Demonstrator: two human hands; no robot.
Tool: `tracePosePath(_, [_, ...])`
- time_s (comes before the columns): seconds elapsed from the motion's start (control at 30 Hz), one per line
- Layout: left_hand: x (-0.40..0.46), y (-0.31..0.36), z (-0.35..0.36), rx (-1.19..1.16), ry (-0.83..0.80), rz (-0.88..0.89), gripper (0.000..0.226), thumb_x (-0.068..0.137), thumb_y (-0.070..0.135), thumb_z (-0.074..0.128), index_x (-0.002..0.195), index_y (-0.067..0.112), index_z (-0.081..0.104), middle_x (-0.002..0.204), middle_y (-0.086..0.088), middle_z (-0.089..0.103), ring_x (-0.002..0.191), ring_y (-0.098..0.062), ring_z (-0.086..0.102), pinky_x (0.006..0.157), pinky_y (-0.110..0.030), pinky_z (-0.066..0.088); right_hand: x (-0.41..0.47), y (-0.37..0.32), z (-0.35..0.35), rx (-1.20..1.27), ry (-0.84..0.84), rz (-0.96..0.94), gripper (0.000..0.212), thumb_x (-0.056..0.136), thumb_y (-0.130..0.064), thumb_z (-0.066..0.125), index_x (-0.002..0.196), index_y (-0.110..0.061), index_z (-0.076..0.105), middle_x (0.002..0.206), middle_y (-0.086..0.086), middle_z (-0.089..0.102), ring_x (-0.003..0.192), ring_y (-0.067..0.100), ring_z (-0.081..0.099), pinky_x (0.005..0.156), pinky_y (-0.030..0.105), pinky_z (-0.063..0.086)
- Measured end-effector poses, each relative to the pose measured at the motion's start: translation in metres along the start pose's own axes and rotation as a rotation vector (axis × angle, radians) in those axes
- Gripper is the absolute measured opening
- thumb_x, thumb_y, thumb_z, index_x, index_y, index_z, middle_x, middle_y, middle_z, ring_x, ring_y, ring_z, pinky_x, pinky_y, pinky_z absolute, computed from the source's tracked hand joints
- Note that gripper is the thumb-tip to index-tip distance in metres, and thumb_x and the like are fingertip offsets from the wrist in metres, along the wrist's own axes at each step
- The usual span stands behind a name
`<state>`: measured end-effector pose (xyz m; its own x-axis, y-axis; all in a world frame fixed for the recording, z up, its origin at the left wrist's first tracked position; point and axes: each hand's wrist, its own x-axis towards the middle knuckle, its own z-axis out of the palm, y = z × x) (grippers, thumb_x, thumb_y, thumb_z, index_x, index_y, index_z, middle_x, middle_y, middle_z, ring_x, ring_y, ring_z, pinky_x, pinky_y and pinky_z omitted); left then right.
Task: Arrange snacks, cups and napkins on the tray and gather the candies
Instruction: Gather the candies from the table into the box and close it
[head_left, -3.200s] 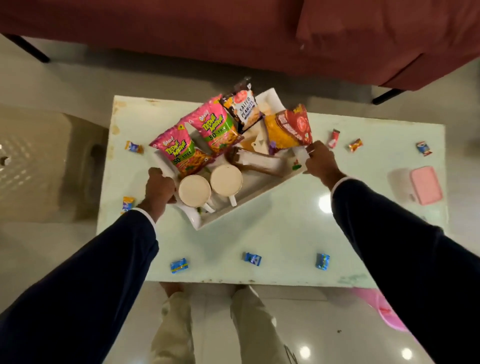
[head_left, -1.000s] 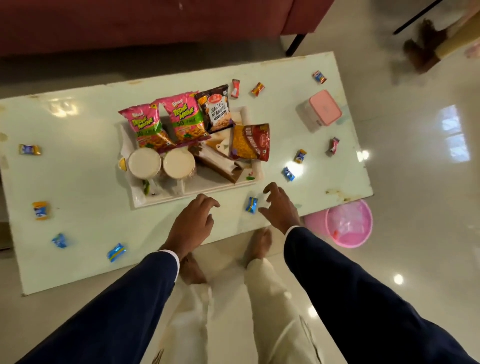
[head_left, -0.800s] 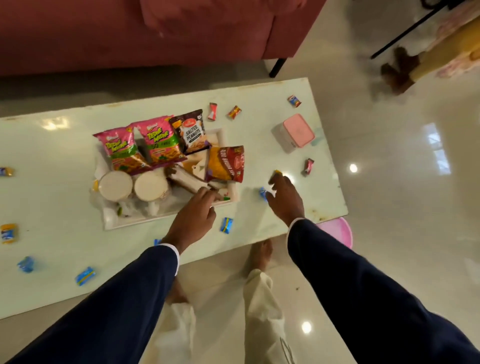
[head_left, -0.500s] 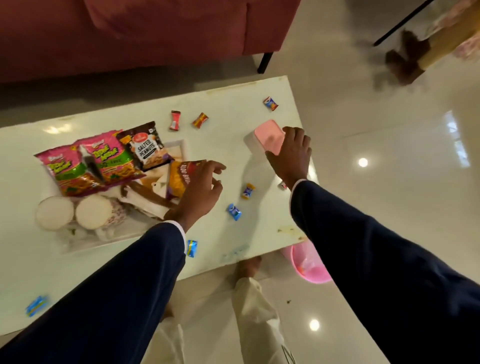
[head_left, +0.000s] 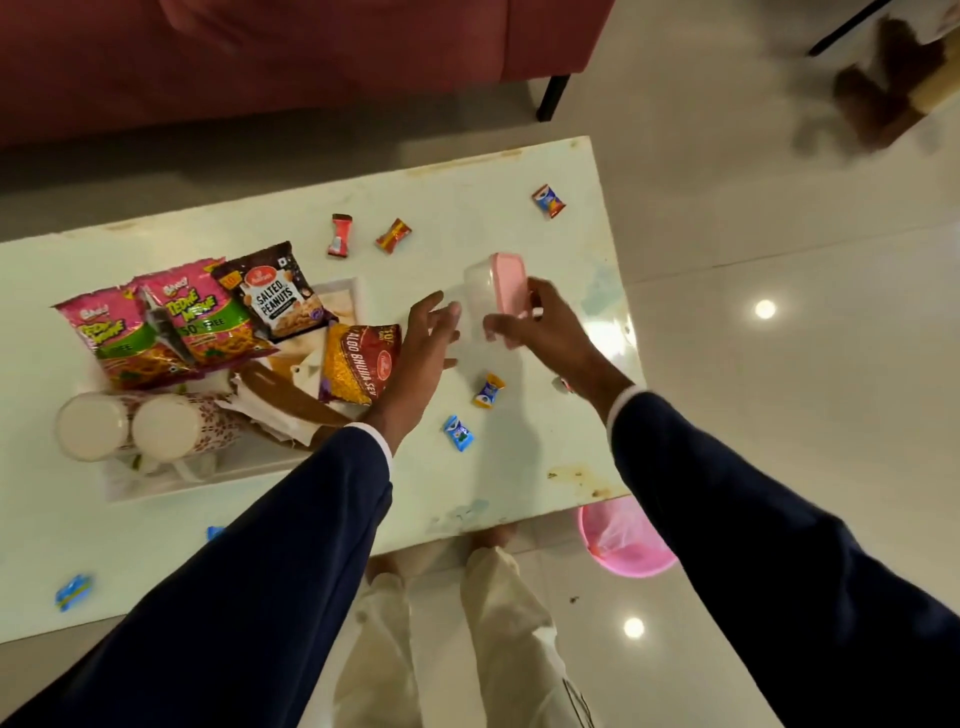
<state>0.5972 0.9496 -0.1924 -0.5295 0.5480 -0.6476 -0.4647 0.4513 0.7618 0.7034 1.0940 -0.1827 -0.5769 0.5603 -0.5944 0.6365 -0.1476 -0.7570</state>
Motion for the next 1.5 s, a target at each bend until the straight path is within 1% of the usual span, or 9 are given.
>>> tracePosePath(0.1, [-0.013,0.002,-0.001,-0.104,-0.01,-0.024,0.065,0.088,0.068,0.051,0.139,0.027,0.05,0.132,0.001,0.063,0.116,-0.018,0.066,0.084,-0.035,0.057,-0.037,0.002,0.017,0.134,-0.177,0.038,0.072,0.077,-0.04,0.081,0.138,-0.018,0.049,0.122,-0.003,0.061,0.099,0.013,0.069,0.071,0.022,0.058])
tracePosePath(0.37, [-0.031,-0.004,-0.016,-0.041,0.009,0.098,0.033,0.108,0.041,0.037,0.13,0.026,0.056,0.119,0.006,0.066,0.103,0.002,0.068,0.078,-0.018,0.055,-0.068,0.004,0.052,0.284,-0.22,0.095,0.065,0.08,-0.038,0.079,0.137,-0.017,0.054,0.124,0.003,0.063,0.105,0.025,0.07,0.092,0.048,0.058])
tracePosePath(0.6, [-0.028,0.004,-0.025,0.056,-0.03,0.153,0.036,0.11,0.03,0.034,0.135,0.011,0.053,0.116,0.002,0.065,0.099,0.004,0.067,0.079,-0.019,0.055,-0.064,0.004,0.055,0.35,-0.259,0.102,0.062,0.084,-0.032,0.077,0.138,-0.015,0.052,0.13,0.006,0.06,0.109,0.03,0.069,0.096,0.053,0.055])
tracePosePath(0.87, [-0.026,0.003,-0.026,0.077,-0.06,0.143,0.027,0.11,0.031,0.036,0.124,0.021,0.056,0.113,-0.001,0.065,0.094,0.002,0.069,0.075,-0.02,0.057,-0.063,0.01,0.054,0.488,-0.332,0.146,0.055,0.088,-0.024,0.071,0.137,-0.012,0.05,0.136,0.017,0.055,0.115,0.032,0.066,0.103,0.05,0.051])
tracePosePath(0.97, [-0.026,0.003,-0.035,0.034,-0.034,0.093,0.041,0.109,0.039,0.034,0.133,0.014,0.057,0.12,-0.005,0.068,0.103,-0.009,0.07,0.079,-0.027,0.057,-0.066,0.012,0.051,0.644,-0.389,0.172,0.053,0.089,-0.022,0.065,0.138,-0.008,0.05,0.138,0.018,0.056,0.12,0.032,0.064,0.103,0.049,0.051])
tracePosePath(1.13, [-0.024,0.002,-0.044,-0.046,-0.098,-0.023,0.07,0.097,0.06,0.04,0.148,0.013,0.046,0.146,-0.018,0.054,0.136,-0.037,0.052,0.112,-0.061,0.04,-0.059,0.017,0.042,0.908,-0.41,0.311,0.043,0.099,-0.026,0.045,0.134,-0.002,0.05,0.128,0.021,0.065,0.113,0.038,0.066,0.097,0.056,0.053])
tracePosePath(1.27, [-0.026,0.004,-0.043,-0.12,-0.057,0.047,0.057,0.094,0.046,0.054,0.14,0.013,0.052,0.137,-0.016,0.061,0.126,-0.031,0.061,0.105,-0.053,0.05,-0.035,0.019,0.036,0.689,-0.102,0.313,0.027,0.104,-0.023,0.041,0.116,-0.003,0.054,0.103,0.018,0.067,0.079,0.03,0.074,0.071,0.044,0.063])
tracePosePath(1.4, [-0.025,0.004,-0.053,-0.104,-0.042,0.067,0.06,0.085,0.036,0.071,0.141,0.022,0.054,0.136,-0.008,0.058,0.122,-0.027,0.064,0.09,-0.038,0.057,-0.003,0.023,0.036,0.242,0.07,0.259,0.025,0.103,-0.025,0.046,0.11,-0.005,0.059,0.1,0.008,0.061,0.09,0.027,0.064,0.076,0.039,0.058])
tracePosePath(1.5, [-0.024,-0.001,-0.061,-0.02,-0.054,0.139,0.058,0.08,0.033,0.078,0.135,0.031,0.059,0.14,-0.004,0.054,0.135,-0.025,0.052,0.103,-0.046,0.053,0.017,0.024,0.036,0.031,0.158,0.241,0.023,0.101,-0.023,0.046,0.095,-0.004,0.057,0.082,0.004,0.054,0.081,0.025,0.051,0.07,0.035,0.044])
